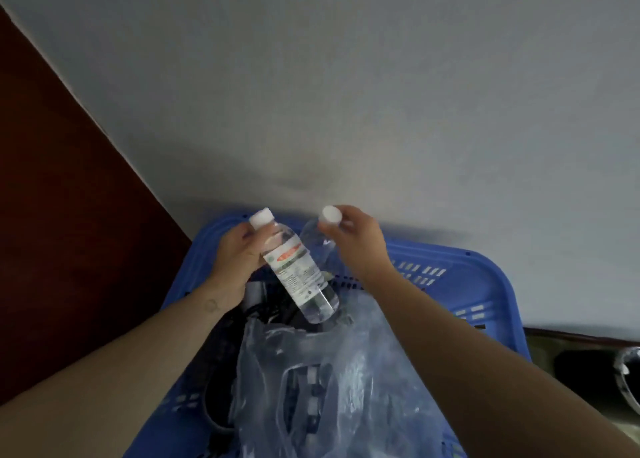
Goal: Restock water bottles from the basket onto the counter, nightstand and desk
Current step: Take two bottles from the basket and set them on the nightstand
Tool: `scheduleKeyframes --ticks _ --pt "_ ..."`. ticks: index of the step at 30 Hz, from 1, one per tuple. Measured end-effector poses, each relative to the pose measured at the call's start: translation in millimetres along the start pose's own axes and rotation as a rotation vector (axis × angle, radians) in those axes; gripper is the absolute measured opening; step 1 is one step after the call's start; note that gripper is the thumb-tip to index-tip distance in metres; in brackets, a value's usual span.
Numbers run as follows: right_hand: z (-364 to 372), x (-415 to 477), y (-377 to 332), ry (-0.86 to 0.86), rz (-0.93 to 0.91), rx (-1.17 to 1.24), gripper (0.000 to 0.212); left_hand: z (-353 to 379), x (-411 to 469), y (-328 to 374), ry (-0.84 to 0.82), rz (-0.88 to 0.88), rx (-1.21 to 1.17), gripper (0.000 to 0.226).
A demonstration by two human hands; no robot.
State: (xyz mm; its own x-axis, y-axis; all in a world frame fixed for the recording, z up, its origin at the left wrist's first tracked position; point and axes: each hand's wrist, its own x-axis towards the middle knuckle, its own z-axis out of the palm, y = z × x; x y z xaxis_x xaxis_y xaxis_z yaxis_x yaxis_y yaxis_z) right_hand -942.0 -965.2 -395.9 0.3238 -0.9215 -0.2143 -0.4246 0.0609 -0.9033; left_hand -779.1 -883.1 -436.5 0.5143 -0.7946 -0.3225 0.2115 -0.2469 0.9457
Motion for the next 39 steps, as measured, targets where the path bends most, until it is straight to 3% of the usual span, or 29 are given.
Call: scheduleKeyframes --ticks 4,9,12,16,19,22,26,30,35,39 --pt "-35 -2 -60 0.116 -0.093 0.218 0.021 28 -2 67 -0.102 -0.080 -0.402 0.032" --pt "-89 -22 -122 0.334 -0.179 0.653 0.019 69 -28 144 -0.312 -0.173 -0.780 0.038" --pt "-130 -37 -145 0.484 -0.088 0.994 0.033 89 -47 178 -0.380 -0.255 -0.869 0.029" --pt "-175 -73 -154 0.439 -0.009 1.368 0.043 114 -78 215 -0.389 -0.318 -0.939 0.072" --pt "-202 -102 -152 0.438 0.047 1.469 0.049 129 -106 229 -0.490 -0.287 -0.806 0.058" --pt "-223 -136 -152 0.417 0.101 1.470 0.045 148 -135 232 -0.577 -0.267 -0.657 0.034" --pt "-254 -193 -148 0.436 -0.005 1.286 0.042 179 -174 241 -0.793 -0.174 -0.481 0.024" --pt "-286 -257 -145 0.571 -0.079 1.039 0.042 223 -225 248 -0.921 0.035 -0.120 0.038" --pt "-322 -350 -138 0.750 -0.079 0.882 0.039 276 -314 242 -1.097 0.113 -0.019 0.037" --pt "-354 -432 -120 0.914 -0.010 0.705 0.045 314 -392 225 -1.284 0.198 0.023 0.019"
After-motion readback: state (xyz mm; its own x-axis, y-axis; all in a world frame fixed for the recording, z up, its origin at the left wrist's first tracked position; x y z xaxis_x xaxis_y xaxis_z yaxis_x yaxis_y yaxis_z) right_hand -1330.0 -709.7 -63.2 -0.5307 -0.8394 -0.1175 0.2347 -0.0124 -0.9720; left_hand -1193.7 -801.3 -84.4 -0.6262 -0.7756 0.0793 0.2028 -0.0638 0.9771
